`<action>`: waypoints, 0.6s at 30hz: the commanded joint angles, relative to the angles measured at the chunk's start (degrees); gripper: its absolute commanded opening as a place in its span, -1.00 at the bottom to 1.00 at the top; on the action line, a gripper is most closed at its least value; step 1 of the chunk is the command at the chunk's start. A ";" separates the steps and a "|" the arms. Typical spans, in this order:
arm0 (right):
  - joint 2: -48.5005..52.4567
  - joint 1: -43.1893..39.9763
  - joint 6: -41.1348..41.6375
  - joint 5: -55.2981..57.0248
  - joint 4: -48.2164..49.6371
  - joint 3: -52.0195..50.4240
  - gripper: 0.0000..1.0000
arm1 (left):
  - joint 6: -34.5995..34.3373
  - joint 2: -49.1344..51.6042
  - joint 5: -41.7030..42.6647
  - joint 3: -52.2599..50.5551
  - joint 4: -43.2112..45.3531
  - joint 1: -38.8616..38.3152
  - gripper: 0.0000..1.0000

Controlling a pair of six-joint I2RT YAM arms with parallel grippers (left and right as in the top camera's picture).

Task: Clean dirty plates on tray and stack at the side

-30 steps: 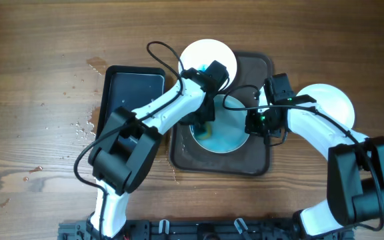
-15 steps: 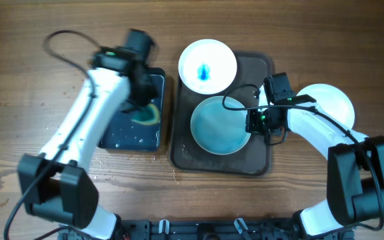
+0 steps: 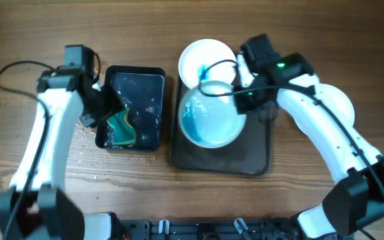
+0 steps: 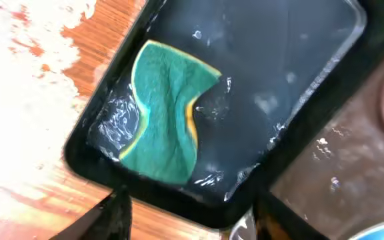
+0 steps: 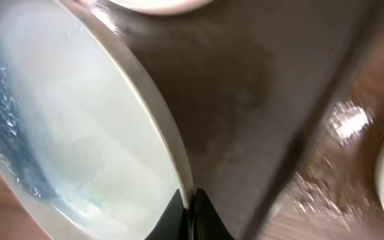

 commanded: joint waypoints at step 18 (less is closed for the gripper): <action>16.33 33.90 6.80 63.34 15.78 26.36 -0.92 | 0.68 -31.98 0.07 8.57 -7.89 18.73 1.00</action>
